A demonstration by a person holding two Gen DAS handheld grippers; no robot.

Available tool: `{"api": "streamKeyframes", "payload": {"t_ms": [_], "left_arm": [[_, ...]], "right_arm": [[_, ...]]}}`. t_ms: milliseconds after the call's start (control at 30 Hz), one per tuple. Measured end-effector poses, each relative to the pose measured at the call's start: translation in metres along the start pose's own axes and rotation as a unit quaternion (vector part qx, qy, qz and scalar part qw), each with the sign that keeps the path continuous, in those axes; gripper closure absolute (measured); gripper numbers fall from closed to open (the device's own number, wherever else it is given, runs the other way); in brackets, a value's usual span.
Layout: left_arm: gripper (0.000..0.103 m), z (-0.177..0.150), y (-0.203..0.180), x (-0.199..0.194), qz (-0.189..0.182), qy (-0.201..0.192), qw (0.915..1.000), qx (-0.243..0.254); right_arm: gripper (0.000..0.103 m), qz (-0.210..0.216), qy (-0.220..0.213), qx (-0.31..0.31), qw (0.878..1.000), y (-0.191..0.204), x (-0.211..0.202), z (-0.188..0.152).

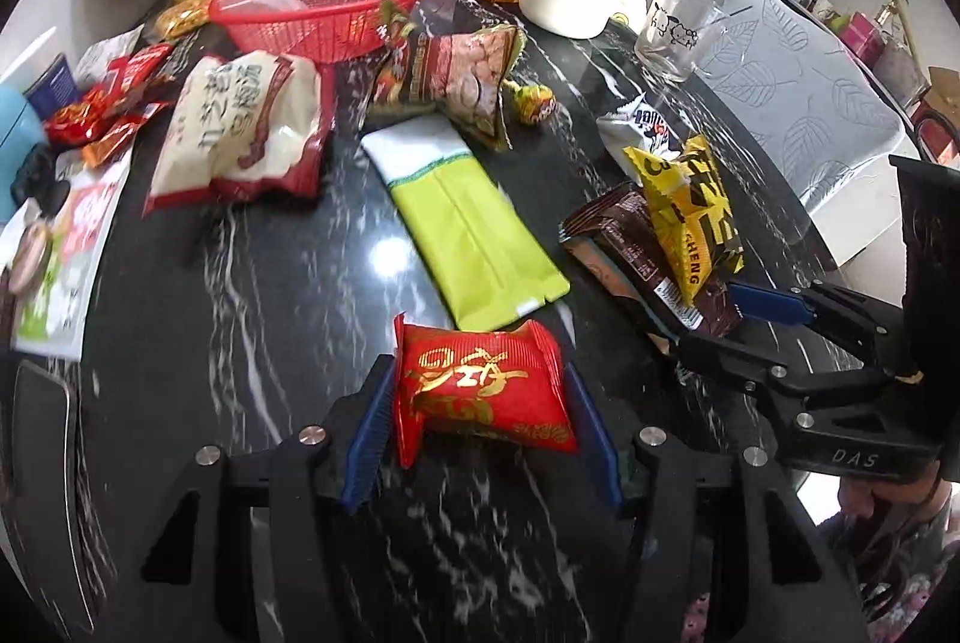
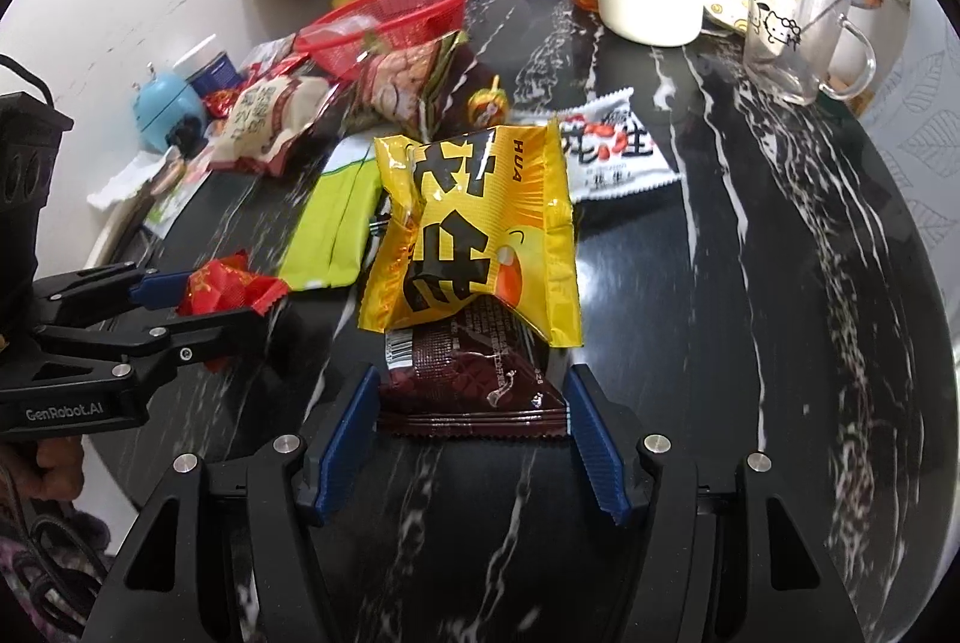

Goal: Organize snacks
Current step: 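Grasp the red gold-lettered packet with the left gripper while the right grasps the yellow HUA bag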

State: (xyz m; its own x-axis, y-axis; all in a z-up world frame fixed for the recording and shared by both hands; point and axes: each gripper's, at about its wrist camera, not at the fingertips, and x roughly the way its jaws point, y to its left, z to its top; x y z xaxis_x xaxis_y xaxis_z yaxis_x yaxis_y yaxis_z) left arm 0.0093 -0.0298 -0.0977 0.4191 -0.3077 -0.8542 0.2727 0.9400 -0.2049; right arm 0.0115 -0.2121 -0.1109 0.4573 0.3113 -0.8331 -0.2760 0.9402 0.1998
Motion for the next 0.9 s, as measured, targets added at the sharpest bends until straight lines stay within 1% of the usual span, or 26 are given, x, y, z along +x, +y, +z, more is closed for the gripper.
{"api": "streamKeyframes", "payload": {"t_ms": [100, 133, 200, 267, 300, 333, 433, 533, 600, 700, 800, 900], "left_arm": [[0.048, -0.005, 0.0, 0.006, 0.009, 0.009, 0.9999, -0.003], [0.047, -0.006, -0.001, 0.007, 0.008, 0.009, 0.9999, -0.002], [0.046, -0.006, -0.004, 0.008, 0.018, 0.006, 0.9998, 0.003], [0.043, -0.006, -0.007, 0.01, 0.025, 0.006, 0.9996, 0.009], [0.041, -0.006, -0.008, 0.011, 0.028, 0.006, 0.9995, 0.013], [0.041, -0.006, -0.011, 0.012, 0.036, 0.006, 0.9991, 0.019], [0.041, -0.006, -0.014, 0.014, 0.051, 0.002, 0.9983, 0.029], [0.041, -0.01, -0.013, 0.012, 0.05, -0.012, 0.9983, 0.028], [0.046, -0.011, -0.013, 0.011, 0.055, -0.014, 0.998, 0.029], [0.048, -0.01, -0.011, 0.011, 0.059, -0.014, 0.9979, 0.024], [0.049, -0.008, -0.006, 0.01, 0.049, -0.012, 0.9987, 0.011], [0.049, -0.007, 0.0, 0.009, 0.035, -0.012, 0.9993, -0.006]], "right_arm": [[0.038, -0.001, 0.004, 0.001, 1.0, 0.002, -0.003, -0.006], [0.036, -0.001, 0.006, 0.003, 1.0, 0.002, -0.003, -0.007], [0.03, -0.003, 0.005, 0.008, 1.0, 0.0, -0.004, -0.009], [0.029, -0.001, -0.002, 0.015, 1.0, -0.002, -0.006, -0.008], [0.027, 0.0, -0.004, 0.02, 1.0, -0.003, -0.007, -0.008], [0.024, 0.002, -0.005, 0.026, 1.0, -0.005, -0.007, -0.007], [0.023, 0.008, -0.015, 0.043, 0.999, -0.01, -0.011, -0.004], [0.022, 0.018, -0.025, 0.058, 0.998, -0.014, -0.013, 0.0], [0.022, 0.026, -0.03, 0.068, 0.997, -0.016, -0.013, 0.005], [0.021, 0.036, -0.036, 0.072, 0.996, -0.017, -0.01, 0.012], [0.021, 0.026, -0.039, 0.065, 0.997, -0.016, -0.004, 0.019], [0.021, 0.027, -0.043, 0.06, 0.997, -0.015, 0.0, 0.024]]}}
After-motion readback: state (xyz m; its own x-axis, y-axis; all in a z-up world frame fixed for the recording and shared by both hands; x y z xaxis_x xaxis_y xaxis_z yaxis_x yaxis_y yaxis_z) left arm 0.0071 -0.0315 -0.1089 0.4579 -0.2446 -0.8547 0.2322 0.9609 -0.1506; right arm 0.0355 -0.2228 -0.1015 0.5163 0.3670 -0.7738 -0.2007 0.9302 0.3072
